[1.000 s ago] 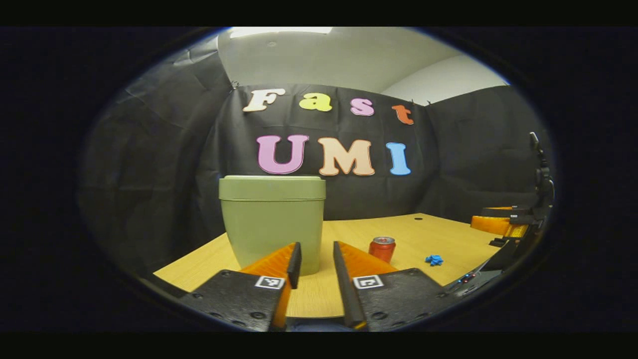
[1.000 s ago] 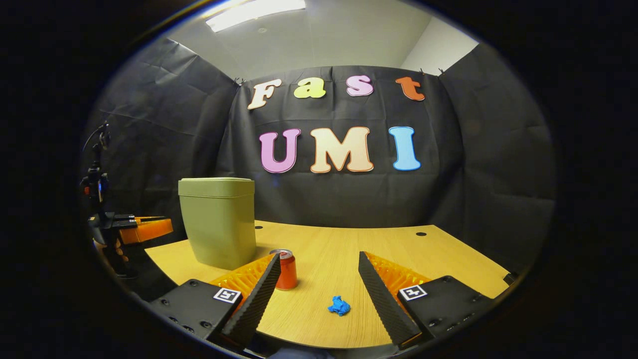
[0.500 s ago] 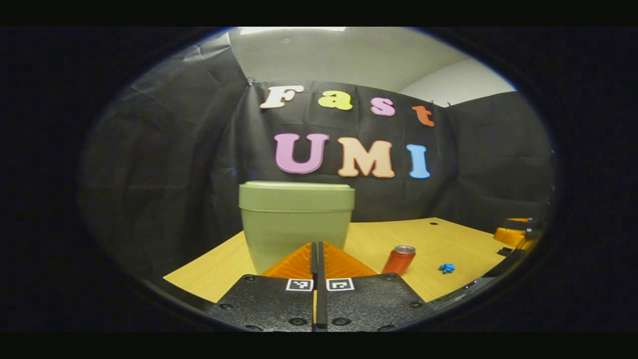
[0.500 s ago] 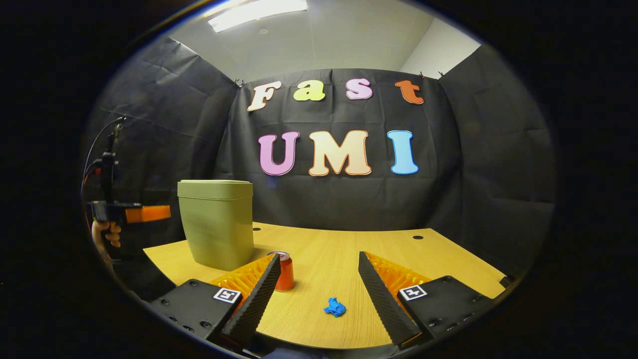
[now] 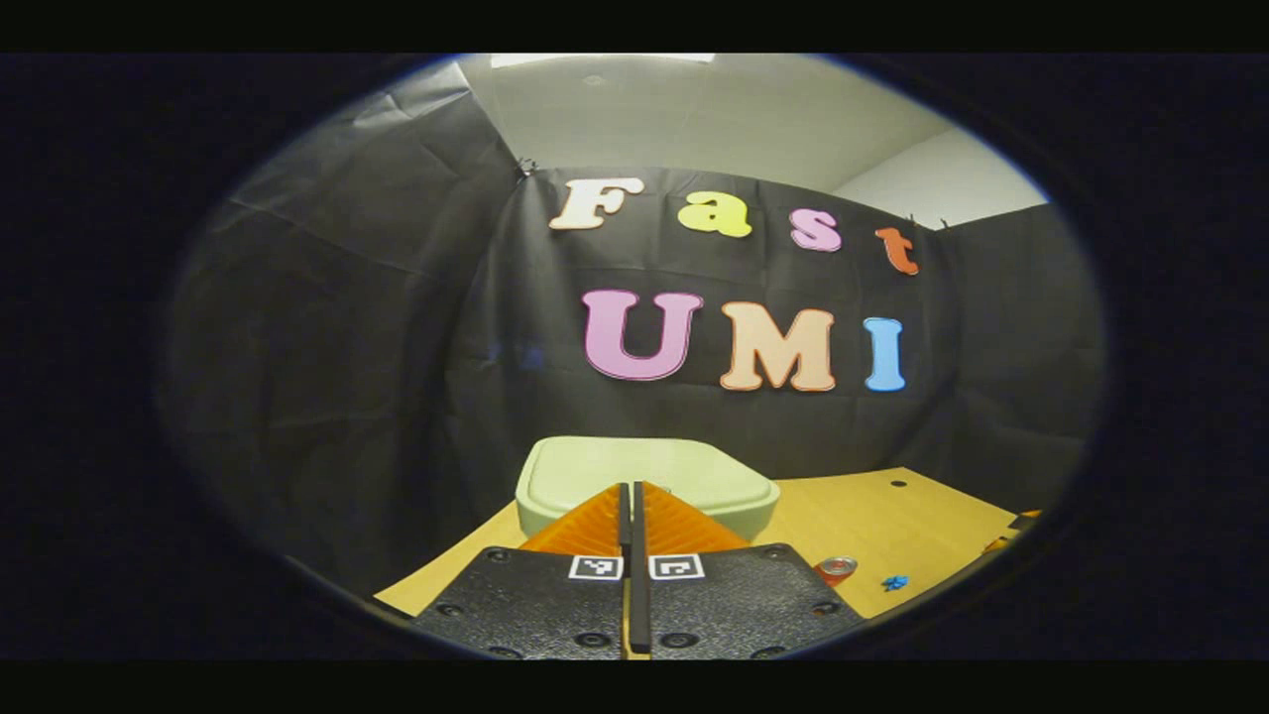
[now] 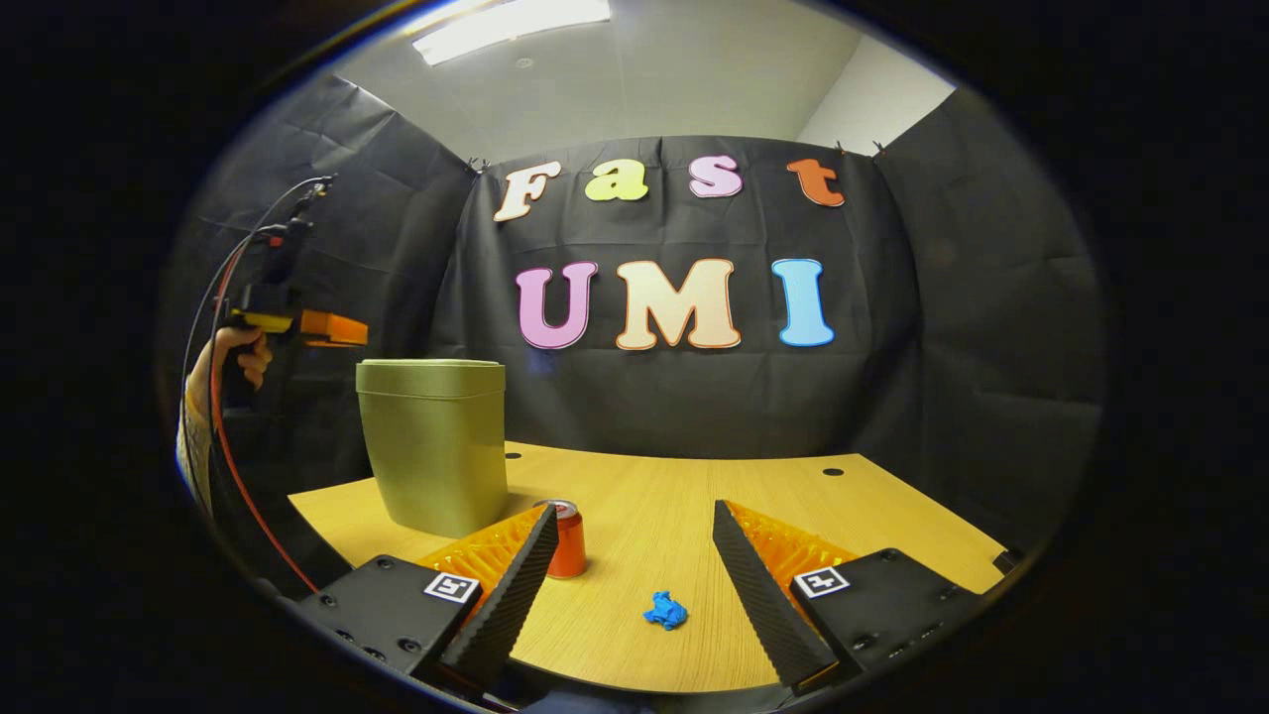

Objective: Press the lid of the desktop garbage bin to open it, pick up the crumpled paper on the desktop and throw it into the bin, then pick up the pop can on the desktop and drop it into the bin, and finally close the garbage bin lid.

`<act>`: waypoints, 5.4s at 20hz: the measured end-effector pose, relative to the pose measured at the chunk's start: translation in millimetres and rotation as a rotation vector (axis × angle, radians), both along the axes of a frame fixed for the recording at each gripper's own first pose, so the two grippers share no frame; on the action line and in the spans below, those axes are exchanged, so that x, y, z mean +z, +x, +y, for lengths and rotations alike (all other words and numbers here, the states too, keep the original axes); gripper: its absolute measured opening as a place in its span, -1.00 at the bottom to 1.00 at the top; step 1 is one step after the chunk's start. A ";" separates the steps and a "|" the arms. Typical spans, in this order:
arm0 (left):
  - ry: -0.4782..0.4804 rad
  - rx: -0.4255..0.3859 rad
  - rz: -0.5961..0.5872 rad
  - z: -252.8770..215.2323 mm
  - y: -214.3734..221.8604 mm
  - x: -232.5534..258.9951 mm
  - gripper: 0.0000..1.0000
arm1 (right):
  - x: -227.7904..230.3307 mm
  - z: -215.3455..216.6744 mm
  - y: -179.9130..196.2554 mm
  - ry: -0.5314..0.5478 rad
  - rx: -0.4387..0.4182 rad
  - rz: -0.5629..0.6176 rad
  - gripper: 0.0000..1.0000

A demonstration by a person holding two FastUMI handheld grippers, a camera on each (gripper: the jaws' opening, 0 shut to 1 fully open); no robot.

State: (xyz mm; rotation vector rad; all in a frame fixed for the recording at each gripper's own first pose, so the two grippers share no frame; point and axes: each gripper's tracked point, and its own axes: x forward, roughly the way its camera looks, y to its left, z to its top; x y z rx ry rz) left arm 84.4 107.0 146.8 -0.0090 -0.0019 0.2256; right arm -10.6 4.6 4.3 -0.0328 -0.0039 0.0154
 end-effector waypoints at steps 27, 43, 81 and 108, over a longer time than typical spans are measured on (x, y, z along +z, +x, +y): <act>0.182 0.079 0.078 -3.9 43.8 -8.1 -1.00 | 16.1 -14.0 -10.2 0.060 -0.006 -0.038 0.94; 0.125 -0.296 0.002 -110.5 -56.7 -80.0 -1.00 | -5.0 -15.8 6.4 0.027 -0.030 0.014 0.94; 0.086 -0.366 0.050 -109.3 -68.6 -157.5 0.81 | -174.6 -28.8 104.6 -0.085 -0.098 0.590 0.16; 0.063 -0.451 0.056 -157.9 -101.9 -152.8 0.82 | 143.5 178.9 155.5 0.067 0.295 0.209 -0.60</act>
